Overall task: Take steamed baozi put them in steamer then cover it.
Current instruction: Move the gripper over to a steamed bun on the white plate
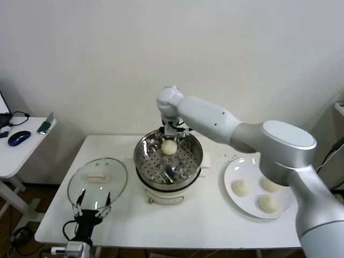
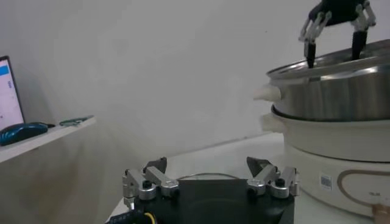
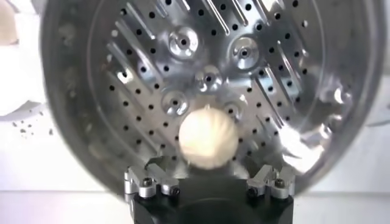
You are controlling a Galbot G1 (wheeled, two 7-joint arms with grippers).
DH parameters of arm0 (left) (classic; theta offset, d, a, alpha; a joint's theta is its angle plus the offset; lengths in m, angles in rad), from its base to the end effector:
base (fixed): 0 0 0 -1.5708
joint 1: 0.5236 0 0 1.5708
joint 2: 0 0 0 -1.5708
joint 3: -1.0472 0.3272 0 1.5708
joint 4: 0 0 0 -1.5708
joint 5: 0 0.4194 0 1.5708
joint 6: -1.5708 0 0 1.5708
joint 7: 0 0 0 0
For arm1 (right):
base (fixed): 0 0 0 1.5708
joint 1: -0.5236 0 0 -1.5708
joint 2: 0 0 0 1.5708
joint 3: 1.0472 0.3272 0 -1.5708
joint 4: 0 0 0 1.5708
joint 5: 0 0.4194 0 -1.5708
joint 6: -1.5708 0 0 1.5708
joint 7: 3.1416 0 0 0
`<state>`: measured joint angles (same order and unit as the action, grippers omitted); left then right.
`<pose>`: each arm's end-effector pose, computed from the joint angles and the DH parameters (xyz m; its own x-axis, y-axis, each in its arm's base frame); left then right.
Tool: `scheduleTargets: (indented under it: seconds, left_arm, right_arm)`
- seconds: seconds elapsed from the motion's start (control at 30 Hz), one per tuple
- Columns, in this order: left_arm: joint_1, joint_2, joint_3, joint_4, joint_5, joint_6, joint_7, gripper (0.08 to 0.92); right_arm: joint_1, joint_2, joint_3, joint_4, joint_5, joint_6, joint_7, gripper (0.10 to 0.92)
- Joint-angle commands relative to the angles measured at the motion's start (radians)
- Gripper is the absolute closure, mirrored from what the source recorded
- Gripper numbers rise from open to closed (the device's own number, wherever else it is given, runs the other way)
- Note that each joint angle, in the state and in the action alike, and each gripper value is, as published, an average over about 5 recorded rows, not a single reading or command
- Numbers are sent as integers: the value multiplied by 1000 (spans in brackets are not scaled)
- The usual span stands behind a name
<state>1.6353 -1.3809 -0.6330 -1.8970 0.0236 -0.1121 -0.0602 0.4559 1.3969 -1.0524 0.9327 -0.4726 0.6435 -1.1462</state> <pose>0.2281 0.0790 -0.3698 -0.9897 -0.0728 0.1230 -0.0405 0.9682 0.2468 0.6251 0.2320 -0.0441 -0.3089 -0.0807 0.9477 -0.0726 -0.9915 -0.1081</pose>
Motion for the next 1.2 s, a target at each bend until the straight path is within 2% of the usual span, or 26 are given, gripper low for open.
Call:
scheduleTargets:
  seconds: [0.03,0.17,0.27,0.37,0.43,0.53,0.73,0.97,1.2]
  left_arm:
    - [-6,-2,5,-6,0,3,1,177]
    - [-7,-6,11,-13,5,2,1,177]
    - [-4,-14,16,-15,7,2,0,177]
    - [-2,-19,19,-14,19,-1,-1,177]
    - [-3,-22,20,-13,25,-2,-1,177]
    - [-5,-22,19,-16,25,1,-2,177]
    - [-3,-18,16,-24,26,5,-3,177]
    - [14,-19,14,-27,33,1,0,177]
    - [28,-20,8,-23,31,-12,-7,177]
  right_arm:
    - [186,-309,-139,231,345,-282,126,203]
    - [251,-489,-271,342,597,-590,169,203]
    - [234,-599,-295,389,728,-775,190,203]
    - [175,-697,-279,424,856,-931,230,203]
    - [135,-752,-269,455,885,-992,225,203]
    - [77,-815,-267,488,886,-1027,178,203]
    - [-77,-862,-211,474,778,-1003,116,203]
    - [-243,-822,-107,360,678,-968,99,203]
    - [-332,-751,-51,286,644,-964,102,203]
